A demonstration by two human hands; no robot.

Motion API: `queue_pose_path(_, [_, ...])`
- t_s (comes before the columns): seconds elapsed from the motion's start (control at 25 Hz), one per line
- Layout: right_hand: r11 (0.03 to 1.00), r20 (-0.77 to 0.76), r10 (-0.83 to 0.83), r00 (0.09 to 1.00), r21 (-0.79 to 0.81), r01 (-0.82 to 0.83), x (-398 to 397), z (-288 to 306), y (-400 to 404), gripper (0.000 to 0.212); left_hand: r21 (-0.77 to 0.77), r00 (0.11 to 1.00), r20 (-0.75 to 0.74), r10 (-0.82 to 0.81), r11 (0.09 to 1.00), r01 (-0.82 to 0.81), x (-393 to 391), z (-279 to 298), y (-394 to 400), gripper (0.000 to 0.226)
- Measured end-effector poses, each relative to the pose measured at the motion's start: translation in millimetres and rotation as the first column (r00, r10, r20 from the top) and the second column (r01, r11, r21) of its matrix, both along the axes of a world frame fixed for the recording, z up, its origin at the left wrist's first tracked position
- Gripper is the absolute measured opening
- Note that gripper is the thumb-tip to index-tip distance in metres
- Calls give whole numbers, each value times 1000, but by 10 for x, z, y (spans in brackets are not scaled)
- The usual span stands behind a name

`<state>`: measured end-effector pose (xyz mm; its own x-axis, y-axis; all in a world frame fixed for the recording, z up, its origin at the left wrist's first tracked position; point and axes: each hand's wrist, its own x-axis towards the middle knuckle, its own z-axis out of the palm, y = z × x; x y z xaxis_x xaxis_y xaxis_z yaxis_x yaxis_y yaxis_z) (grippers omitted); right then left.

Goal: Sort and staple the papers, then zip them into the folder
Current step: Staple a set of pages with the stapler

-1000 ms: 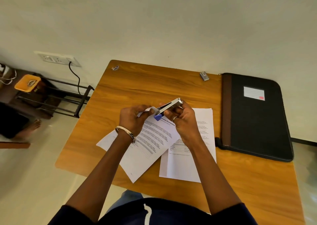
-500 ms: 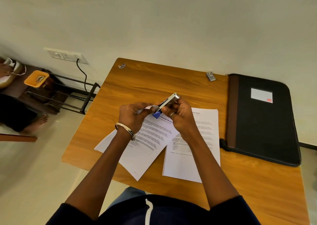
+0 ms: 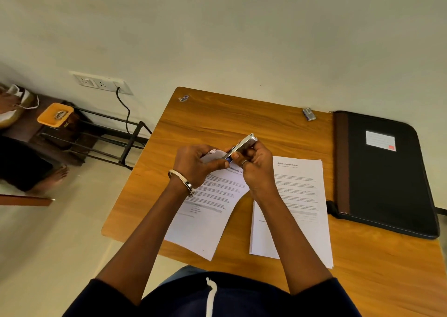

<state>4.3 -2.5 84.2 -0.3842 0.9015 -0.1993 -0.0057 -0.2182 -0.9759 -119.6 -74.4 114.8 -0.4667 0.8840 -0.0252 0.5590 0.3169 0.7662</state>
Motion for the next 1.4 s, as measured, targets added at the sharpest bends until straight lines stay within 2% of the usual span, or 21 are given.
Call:
queue_pose_path(0.16, [996, -27, 10, 1000, -91, -12, -164, 16, 26, 20, -28, 997, 65, 28, 999, -26, -186, -8, -13, 30])
queue_pose_path(0.24, [989, -163, -44, 986, -144, 21, -204, 9, 7, 21, -37, 986, 165, 27, 999, -21, -314, -32, -14, 24])
queue_pose_path(0.28, [976, -279, -145, 949, -201, 90, -205, -13, 12, 23, -38, 979, 197, 49, 998, -42, -388, -41, -19, 20])
queue_pose_path(0.36, [884, -438, -428, 790, -384, 266, -146, -95, 60, 21, -24, 972, 207, 114, 993, -112, -556, -77, -17, 13])
queue_pose_path(0.4, [821, -413, -547, 728, -433, 372, -64, -164, 97, 16, -13, 968, 214, 134, 991, -134, -621, -87, -7, 12])
queue_pose_path(0.44, [769, -321, -622, 714, -423, 480, 31, -242, 122, 7, -9, 963, 232, 137, 990, -139, -691, -86, 4, 11])
queue_pose_path(0.48, [742, -197, -647, 736, -384, 549, 128, -327, 114, 9, 2, 957, 260, 129, 991, -134, -738, -64, 25, 11])
queue_pose_path(0.52, [753, -83, -624, 777, -331, 569, 215, -441, 77, 24, 20, 948, 299, 109, 992, -121, -766, -22, 50, 11])
queue_pose_path(0.56, [779, -27, -574, 818, -326, 536, 267, -527, -1, 37, 46, 939, 335, 78, 994, -99, -790, 26, 89, 10])
queue_pose_path(0.6, [801, -56, -516, 855, -387, 458, 285, -596, -113, 50, 67, 928, 369, 45, 995, -75, -809, 73, 133, 10])
queue_pose_path(0.68, [827, -199, -376, 905, -512, 231, 313, -707, -324, 75, 74, 900, 436, 14, 996, -52, -823, 109, 248, 12])
queue_pose_path(0.72, [831, -270, -322, 908, -540, 134, 313, -704, -415, 73, 62, 888, 458, 29, 996, -65, -838, 107, 296, 16])
queue_pose_path(0.8, [843, -288, -315, 904, -522, 127, 421, -670, -521, 39, 3, 851, 515, 102, 993, -121, -808, 83, 439, 23])
queue_pose_path(0.84, [850, -247, -320, 915, -502, 162, 488, -627, -551, 31, -45, 827, 533, 177, 982, -181, -793, 43, 511, 27])
queue_pose_path(0.92, [870, -144, -316, 938, -437, 227, 684, -573, -575, 43, -179, 763, 565, 315, 949, -259, -772, -87, 645, 30])
queue_pose_path(1.0, [863, -64, -364, 929, -398, 311, 1025, -544, -540, 56, -332, 669, 659, 345, 931, -152, -614, -236, 782, 32])
queue_pose_path(1.08, [847, 23, -387, 922, -386, 366, 1345, -551, -425, 53, -473, 631, 711, 310, 875, 102, -355, -435, 772, 32])
queue_pose_path(1.12, [836, 96, -394, 914, -376, 400, 1496, -560, -347, 44, -514, 638, 713, 290, 835, 196, -151, -557, 701, 25])
queue_pose_path(1.2, [854, 327, -349, 878, -275, 441, 1770, -607, -136, 29, -523, 674, 681, 286, 834, 175, 299, -807, 542, 9])
queue_pose_path(1.32, [914, 551, -237, 800, -153, 376, 2041, -808, 110, 24, -472, 740, 603, 297, 881, 31, 785, -1148, 402, 14])
queue_pose_path(1.4, [940, 623, -167, 764, -134, 315, 2156, -973, 202, 25, -481, 849, 476, 231, 876, 32, 961, -1287, 363, 20])
